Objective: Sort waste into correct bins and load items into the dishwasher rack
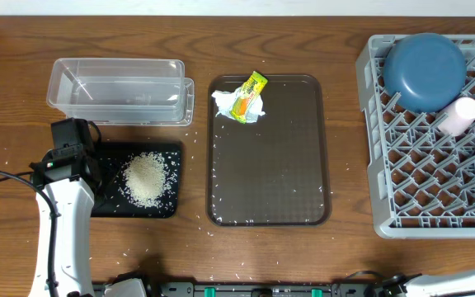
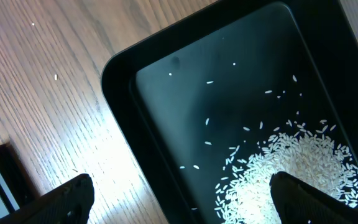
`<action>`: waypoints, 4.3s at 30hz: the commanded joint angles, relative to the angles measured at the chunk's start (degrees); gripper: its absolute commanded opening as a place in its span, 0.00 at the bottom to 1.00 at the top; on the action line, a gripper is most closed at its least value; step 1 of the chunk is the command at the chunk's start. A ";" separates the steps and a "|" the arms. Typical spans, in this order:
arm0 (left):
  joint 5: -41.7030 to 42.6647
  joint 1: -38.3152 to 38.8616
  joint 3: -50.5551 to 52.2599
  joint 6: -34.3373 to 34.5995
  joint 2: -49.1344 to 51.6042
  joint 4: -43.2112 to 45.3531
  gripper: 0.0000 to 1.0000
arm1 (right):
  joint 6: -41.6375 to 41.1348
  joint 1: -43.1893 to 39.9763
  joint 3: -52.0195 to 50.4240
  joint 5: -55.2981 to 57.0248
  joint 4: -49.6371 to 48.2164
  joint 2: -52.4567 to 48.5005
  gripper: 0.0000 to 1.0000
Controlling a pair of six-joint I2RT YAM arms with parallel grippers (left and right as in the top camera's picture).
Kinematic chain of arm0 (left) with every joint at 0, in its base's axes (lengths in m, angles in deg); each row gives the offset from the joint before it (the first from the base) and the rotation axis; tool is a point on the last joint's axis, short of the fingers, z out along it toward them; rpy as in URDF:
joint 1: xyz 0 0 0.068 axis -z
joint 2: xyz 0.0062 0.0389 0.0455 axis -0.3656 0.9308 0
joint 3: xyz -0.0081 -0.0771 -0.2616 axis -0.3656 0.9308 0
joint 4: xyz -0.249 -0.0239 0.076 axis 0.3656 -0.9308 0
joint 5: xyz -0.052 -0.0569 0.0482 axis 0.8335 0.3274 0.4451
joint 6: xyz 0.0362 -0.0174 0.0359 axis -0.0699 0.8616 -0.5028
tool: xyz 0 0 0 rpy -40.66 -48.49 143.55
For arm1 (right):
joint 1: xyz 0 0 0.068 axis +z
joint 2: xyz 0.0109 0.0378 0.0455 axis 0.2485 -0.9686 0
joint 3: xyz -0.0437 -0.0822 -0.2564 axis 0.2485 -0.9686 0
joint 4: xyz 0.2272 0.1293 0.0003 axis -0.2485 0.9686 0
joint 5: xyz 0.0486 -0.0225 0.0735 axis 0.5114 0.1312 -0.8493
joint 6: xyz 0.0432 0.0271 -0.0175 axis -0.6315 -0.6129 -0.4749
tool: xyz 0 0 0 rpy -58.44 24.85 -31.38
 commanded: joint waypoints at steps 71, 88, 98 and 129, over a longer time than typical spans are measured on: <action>-0.28 -0.20 -0.13 0.52 0.33 -0.22 0.93 | -4.90 30.95 9.55 -7.32 4.68 1.57 0.99; -0.28 -0.20 -0.13 0.52 0.33 -0.22 0.93 | -8.39 80.87 8.63 38.05 -13.18 -5.31 0.99; -0.28 -0.20 -0.13 0.52 0.33 -0.22 0.93 | -8.39 94.64 8.63 46.69 -19.10 -7.78 0.99; -0.28 -0.20 -0.13 0.52 0.33 -0.22 0.93 | -13.38 78.84 9.07 29.88 -14.25 -7.65 0.99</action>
